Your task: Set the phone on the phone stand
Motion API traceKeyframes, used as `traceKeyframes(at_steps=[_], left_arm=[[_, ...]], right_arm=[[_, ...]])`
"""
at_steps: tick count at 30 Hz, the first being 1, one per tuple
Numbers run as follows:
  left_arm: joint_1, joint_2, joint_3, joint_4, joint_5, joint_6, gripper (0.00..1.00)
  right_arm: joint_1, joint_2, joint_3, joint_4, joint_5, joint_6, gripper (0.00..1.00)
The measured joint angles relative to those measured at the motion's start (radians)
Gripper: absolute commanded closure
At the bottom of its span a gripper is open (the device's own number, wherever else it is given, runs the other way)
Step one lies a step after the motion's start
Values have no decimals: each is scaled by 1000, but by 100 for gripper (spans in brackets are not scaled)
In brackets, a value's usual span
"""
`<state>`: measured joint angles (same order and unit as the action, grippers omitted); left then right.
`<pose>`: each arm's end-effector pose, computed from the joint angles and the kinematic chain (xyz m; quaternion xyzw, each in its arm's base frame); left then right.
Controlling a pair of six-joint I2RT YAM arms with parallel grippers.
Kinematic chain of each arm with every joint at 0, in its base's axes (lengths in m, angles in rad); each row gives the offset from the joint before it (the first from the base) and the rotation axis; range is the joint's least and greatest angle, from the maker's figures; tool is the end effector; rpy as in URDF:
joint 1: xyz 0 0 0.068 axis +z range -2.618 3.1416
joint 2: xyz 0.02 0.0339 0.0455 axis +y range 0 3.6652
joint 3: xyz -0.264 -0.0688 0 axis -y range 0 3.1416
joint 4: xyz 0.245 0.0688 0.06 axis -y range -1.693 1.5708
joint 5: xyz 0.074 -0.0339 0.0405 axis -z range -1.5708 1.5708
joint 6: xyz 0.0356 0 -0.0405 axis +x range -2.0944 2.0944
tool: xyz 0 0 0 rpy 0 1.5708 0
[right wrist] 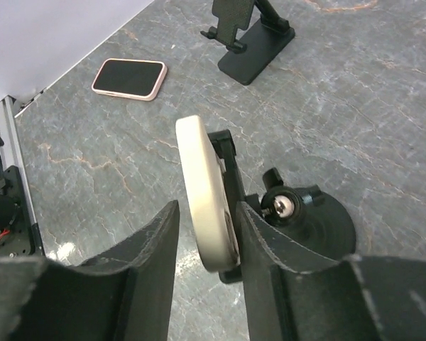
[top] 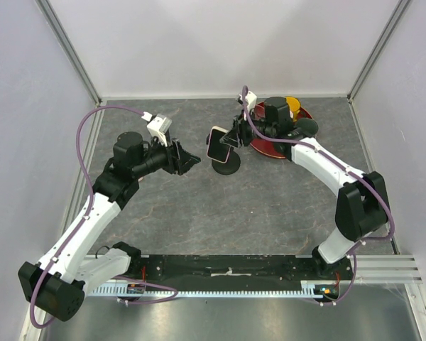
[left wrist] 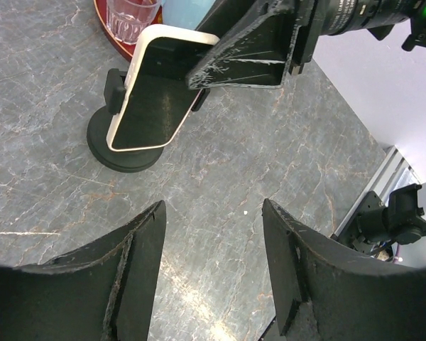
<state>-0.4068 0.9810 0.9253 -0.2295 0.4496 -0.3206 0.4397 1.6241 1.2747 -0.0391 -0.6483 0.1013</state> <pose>0.1986 -0.1024 0.3493 0.1671 0.7738 -0.3746 0.4827 0.3343 0.1810 0.3108 -0.3075 0.7459 0.3960 0.4384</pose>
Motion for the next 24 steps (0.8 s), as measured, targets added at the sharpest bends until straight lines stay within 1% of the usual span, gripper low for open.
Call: traceKeyframes(at_steps=[2, 3, 5, 6, 7, 8, 18, 22, 24], left_arm=[[0, 0, 0, 0, 0, 0, 37], [0, 0, 0, 0, 0, 0, 37], [0, 0, 0, 0, 0, 0, 36], [0, 0, 0, 0, 1, 0, 37], [0, 0, 0, 0, 1, 0, 37], [0, 0, 0, 0, 1, 0, 37], [0, 0, 0, 0, 2, 0, 36], [0, 0, 0, 0, 3, 0, 37], [0, -1, 0, 0, 3, 0, 37]], right_arm=[[11, 23, 23, -3, -4, -14, 73], [14, 31, 33, -8, -7, -18, 81], [18, 42, 53, -12, 12, -27, 87], [19, 46, 62, -15, 17, -29, 95], [18, 47, 68, -21, 22, -26, 99], [18, 48, 71, -26, 28, -23, 100], [21, 54, 92, -68, 53, 99, 100], [21, 46, 91, -68, 94, 159, 100], [21, 23, 82, -76, 139, 183, 100]])
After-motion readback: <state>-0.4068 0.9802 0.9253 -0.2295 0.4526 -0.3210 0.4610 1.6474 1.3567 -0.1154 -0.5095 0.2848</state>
